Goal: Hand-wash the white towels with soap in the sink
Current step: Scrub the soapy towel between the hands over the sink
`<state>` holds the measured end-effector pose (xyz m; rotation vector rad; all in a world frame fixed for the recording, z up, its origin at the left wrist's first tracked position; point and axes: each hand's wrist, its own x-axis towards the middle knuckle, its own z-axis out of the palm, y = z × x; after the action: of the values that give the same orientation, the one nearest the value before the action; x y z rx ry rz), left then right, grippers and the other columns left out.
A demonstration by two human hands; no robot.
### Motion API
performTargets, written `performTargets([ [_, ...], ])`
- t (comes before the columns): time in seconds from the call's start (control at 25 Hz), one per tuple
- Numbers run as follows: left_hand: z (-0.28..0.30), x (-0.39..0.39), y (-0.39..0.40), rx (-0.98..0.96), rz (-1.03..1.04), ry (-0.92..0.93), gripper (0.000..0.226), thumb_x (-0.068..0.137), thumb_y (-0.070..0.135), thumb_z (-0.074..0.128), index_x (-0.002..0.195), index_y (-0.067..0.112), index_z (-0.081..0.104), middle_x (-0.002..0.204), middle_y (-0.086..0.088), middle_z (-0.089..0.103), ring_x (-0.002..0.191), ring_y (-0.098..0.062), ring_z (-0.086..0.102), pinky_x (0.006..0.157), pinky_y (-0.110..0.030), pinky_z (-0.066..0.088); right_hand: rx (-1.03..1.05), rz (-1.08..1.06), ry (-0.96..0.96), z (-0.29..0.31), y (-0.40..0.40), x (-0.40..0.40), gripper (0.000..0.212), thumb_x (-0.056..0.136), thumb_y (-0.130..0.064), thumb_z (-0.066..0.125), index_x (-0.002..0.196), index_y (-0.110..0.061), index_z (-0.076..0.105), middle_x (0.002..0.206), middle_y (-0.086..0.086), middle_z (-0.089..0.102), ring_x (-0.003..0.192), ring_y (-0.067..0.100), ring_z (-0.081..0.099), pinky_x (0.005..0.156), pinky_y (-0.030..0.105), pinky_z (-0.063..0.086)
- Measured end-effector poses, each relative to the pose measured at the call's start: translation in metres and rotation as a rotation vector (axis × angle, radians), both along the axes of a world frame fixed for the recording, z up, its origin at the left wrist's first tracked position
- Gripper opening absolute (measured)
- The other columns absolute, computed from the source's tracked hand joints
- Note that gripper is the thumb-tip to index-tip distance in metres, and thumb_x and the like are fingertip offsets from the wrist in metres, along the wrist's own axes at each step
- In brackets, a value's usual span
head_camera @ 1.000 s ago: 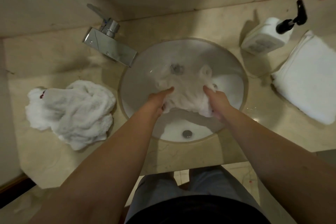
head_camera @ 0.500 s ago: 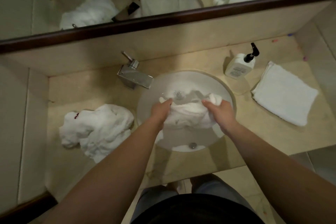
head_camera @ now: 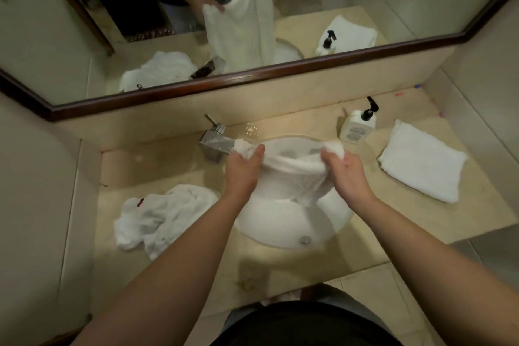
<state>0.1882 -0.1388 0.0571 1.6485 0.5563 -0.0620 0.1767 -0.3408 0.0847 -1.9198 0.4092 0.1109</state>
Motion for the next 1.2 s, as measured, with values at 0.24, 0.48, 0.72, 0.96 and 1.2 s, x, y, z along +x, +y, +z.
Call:
performTargets([
  [0.24,0.037,0.011,-0.037,-0.166,0.024,-0.08,0.036,0.098,0.049,0.055,0.084,0.016,0.054,0.078,0.0,0.056,0.071,-0.012,0.055,0.073,-0.028,0.048,0.37,-0.169,-0.072,0.056,0.046,0.021,0.026,0.096,-0.032,0.055,0.085,-0.009,0.062,0.08,0.007,0.059,0.074,0.013,0.059,0.071,0.029,0.046],
  [0.48,0.076,0.019,-0.071,-0.429,0.193,-0.056,0.036,0.101,0.051,0.047,0.083,0.022,0.056,0.084,0.007,0.063,0.078,-0.003,0.063,0.077,-0.022,0.049,0.39,-0.375,-0.103,0.067,0.072,0.047,0.041,0.099,-0.04,0.053,0.078,-0.006,0.061,0.07,-0.001,0.048,0.061,0.009,0.046,0.062,0.026,0.041],
  [0.72,0.057,0.046,-0.057,-0.306,0.149,0.046,0.038,0.104,0.049,0.042,0.086,0.019,0.059,0.088,-0.003,0.066,0.087,-0.02,0.065,0.083,-0.033,0.051,0.125,-0.069,-0.147,0.047,0.083,0.017,0.044,0.102,-0.042,0.046,0.064,-0.022,0.058,0.058,-0.005,0.059,0.054,0.005,0.056,0.051,0.015,0.04],
  [0.96,0.053,0.039,-0.083,-0.421,0.099,0.148,0.06,0.095,0.066,0.046,0.099,0.011,0.07,0.096,-0.007,0.073,0.092,-0.019,0.07,0.085,-0.04,0.057,0.02,-0.067,-0.066,0.038,0.066,0.064,0.048,0.105,-0.042,0.037,0.072,-0.017,0.061,0.069,0.0,0.062,0.066,0.01,0.06,0.063,0.026,0.044],
  [1.2,0.042,0.046,-0.094,-0.478,0.189,0.296,0.072,0.097,0.068,0.033,0.108,0.007,0.069,0.104,-0.016,0.073,0.093,-0.025,0.071,0.08,-0.039,0.06,0.067,-0.034,-0.07,0.027,0.053,0.062,0.05,0.104,-0.035,0.041,0.065,-0.011,0.063,0.064,0.011,0.065,0.059,0.021,0.062,0.059,0.036,0.05],
])
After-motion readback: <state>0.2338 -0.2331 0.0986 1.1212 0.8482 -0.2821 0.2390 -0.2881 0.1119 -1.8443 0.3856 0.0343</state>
